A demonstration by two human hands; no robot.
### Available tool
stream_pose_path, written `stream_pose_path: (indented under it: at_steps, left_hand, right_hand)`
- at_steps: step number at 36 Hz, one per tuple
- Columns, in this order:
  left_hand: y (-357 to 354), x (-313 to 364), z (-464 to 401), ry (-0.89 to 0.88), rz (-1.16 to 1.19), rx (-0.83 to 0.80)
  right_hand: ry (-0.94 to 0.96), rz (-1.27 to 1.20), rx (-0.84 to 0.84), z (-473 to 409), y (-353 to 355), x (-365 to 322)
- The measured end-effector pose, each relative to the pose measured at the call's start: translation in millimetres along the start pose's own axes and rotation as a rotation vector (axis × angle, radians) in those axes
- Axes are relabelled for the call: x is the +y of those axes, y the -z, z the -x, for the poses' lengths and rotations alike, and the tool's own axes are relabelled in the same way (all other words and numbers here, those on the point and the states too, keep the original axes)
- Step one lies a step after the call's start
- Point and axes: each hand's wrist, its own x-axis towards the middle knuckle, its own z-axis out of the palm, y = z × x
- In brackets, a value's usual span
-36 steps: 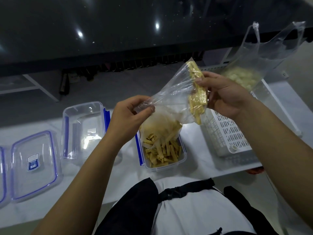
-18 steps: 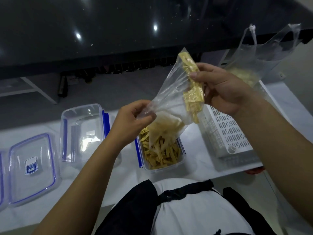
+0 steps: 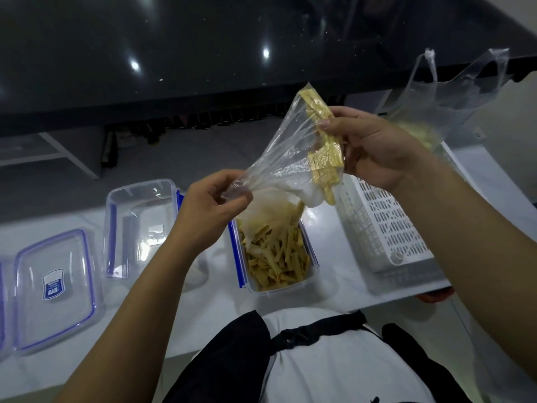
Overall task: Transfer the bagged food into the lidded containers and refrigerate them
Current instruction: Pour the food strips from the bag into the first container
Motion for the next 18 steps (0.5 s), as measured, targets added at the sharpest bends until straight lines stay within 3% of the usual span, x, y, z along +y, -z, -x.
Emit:
stream_pose_path:
  at_steps: [18]
  left_hand:
    - [13.7, 5.5, -6.3, -0.016, -0.014, 0.012]
  right_hand:
    - [0.022, 0.004, 0.017, -3.9, -0.7, -4.5]
